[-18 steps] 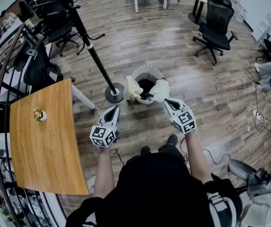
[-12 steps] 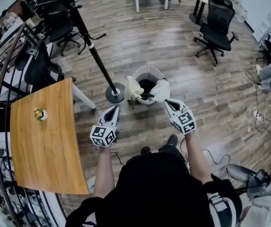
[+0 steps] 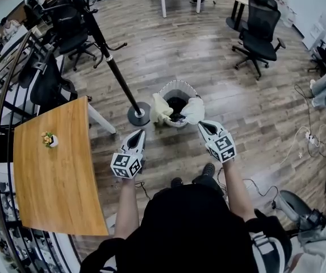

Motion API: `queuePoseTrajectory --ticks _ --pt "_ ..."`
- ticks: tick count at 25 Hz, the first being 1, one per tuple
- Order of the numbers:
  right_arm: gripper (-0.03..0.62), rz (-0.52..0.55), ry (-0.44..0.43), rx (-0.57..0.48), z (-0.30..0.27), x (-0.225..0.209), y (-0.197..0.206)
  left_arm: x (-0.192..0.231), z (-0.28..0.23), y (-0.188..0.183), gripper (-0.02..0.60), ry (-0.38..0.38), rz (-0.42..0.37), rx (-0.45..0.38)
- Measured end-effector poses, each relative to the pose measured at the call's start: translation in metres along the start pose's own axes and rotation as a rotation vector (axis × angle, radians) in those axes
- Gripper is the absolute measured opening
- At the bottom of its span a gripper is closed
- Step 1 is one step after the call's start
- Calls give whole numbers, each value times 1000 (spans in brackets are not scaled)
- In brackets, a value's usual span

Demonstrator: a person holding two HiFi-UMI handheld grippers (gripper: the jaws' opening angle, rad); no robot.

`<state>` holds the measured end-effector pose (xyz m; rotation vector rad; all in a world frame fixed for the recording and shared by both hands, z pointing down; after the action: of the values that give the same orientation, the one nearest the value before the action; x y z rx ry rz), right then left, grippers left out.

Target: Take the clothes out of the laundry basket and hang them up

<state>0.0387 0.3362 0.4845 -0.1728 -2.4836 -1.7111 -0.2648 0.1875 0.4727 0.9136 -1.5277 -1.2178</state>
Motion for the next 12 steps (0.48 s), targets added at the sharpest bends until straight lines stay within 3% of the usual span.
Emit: queuePoseTrajectory --ticks 12 --pt "6 -18 2 -1 5 4 2 -3 1 2 23 14 -25 31"
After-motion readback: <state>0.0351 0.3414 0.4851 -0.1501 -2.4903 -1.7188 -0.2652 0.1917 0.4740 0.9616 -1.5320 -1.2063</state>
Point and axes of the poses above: the fingertips, and each gripper's own axes: z backward along the fingers, x to its left, y out of its underside, the point moved 9 cm from there along z, backward along the fingers, and after that the axes turned 10 degrees about y, right-handed, at the moved point
